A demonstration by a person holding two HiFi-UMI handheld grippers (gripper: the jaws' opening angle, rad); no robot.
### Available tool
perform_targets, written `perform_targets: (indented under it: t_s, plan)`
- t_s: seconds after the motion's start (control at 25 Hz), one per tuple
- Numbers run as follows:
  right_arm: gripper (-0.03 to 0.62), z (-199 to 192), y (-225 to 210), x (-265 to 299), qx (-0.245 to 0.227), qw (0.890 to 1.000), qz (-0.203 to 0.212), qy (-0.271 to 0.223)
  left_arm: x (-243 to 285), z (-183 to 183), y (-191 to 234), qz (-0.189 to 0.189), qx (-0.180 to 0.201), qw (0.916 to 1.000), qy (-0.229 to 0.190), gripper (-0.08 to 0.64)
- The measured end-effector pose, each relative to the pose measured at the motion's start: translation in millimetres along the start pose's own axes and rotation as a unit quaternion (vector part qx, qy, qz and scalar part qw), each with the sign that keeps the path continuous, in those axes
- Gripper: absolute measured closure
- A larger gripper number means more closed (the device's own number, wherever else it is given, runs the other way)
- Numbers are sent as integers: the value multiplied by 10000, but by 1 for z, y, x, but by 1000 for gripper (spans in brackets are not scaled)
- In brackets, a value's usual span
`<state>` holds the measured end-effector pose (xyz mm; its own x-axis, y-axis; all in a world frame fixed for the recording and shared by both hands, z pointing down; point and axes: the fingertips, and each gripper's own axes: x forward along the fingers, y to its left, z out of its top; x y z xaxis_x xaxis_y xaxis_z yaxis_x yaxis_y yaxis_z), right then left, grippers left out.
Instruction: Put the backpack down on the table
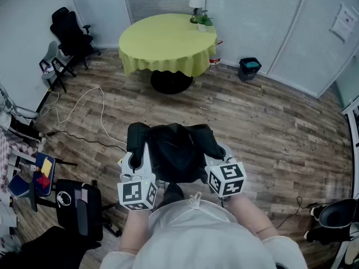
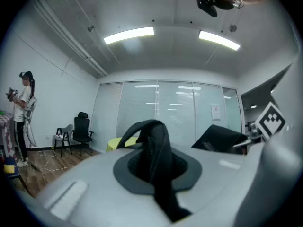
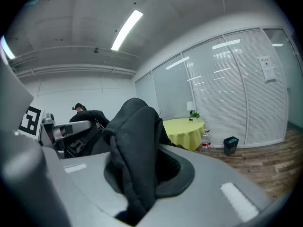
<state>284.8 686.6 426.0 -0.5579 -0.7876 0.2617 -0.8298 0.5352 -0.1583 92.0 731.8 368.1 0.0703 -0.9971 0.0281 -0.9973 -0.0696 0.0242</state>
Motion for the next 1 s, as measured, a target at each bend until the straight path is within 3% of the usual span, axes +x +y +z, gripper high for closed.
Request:
perform_targets:
  t_s: [0.6, 1.0]
  plan:
    - [561, -15, -5, 31, 151, 9993, 31, 347, 20, -20, 14, -79, -258, 9992, 310, 541]
    - [561, 9, -17, 127, 147, 9984, -210, 513, 115, -28, 72, -325, -502, 9974, 404, 541]
